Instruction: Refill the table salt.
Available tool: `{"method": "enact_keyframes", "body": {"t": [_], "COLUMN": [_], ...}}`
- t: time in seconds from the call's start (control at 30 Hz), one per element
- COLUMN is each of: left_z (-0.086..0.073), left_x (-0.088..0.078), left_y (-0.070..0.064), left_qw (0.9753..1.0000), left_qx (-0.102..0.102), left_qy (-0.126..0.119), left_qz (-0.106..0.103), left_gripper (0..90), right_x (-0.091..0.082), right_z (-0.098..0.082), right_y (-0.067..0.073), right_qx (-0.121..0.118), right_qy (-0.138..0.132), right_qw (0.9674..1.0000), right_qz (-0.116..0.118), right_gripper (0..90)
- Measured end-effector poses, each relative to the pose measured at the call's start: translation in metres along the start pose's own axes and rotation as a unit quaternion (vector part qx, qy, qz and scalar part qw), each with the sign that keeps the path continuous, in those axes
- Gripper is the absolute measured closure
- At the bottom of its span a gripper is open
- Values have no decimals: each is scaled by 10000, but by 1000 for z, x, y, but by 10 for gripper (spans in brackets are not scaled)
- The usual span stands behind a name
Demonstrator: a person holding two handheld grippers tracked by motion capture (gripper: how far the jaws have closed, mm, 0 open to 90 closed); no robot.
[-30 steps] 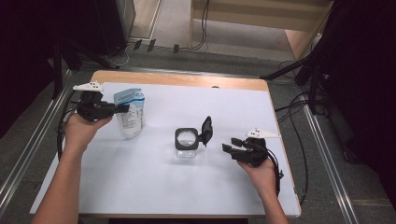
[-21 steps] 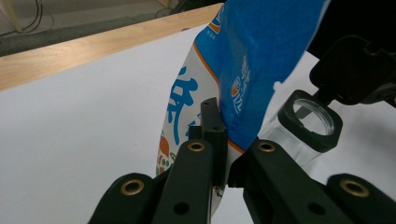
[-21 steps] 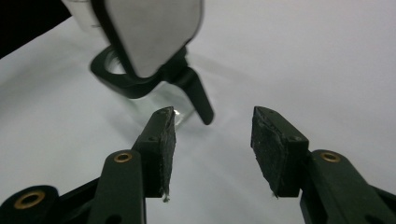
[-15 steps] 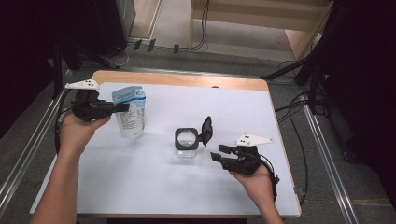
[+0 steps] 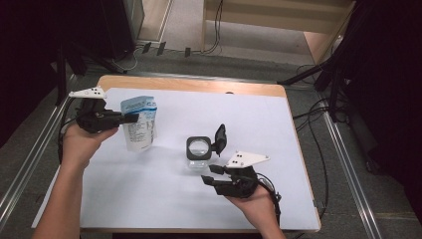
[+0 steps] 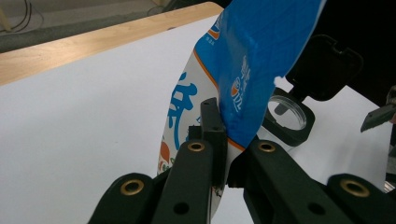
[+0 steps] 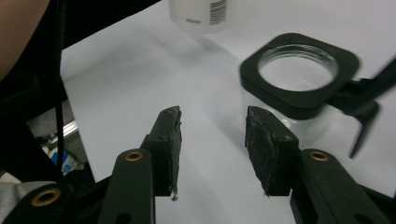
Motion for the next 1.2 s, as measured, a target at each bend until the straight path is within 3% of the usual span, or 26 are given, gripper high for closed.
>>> {"method": "enact_keyframes", "body": {"t": [0.33,0.53,0.67,0.8,1.03,1.2], "left_z": [1,0,-2,-2,-4,-5], "left_x": [-10,-13,-17,-23,-31,-37], "left_y": [-12,-19,-23,-26,-31,-36], "left_qw": [10000,9999,9999,9999,9999,9999], "left_qx": [21,51,74,48,27,8], "left_qy": [-31,-30,-34,-71,-81,-88], "left_qz": [-70,-114,-114,-98,-73,-96], "left_gripper": [900,900,900,900,900,900], "right_x": [40,65,81,95,117,131], "right_z": [2,11,18,25,36,37], "right_y": [10,10,8,5,3,0], "right_qx": [-210,-382,-300,-400,-442,-454], "right_qy": [257,250,185,161,13,88], "right_qw": [9992,9986,9987,9981,9979,9983], "right_qz": [226,281,382,445,475,363], "right_gripper": [579,583,582,550,542,543]}}
Point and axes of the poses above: each handheld gripper's, and its own axes: x roughly forward along the jaws, z roughly out of its top, y roughly to its left, the point moved 7 cm from there along x, roughly forward along the jaws, and after that the axes turned 15 degrees about z, right-handed, at the moved point
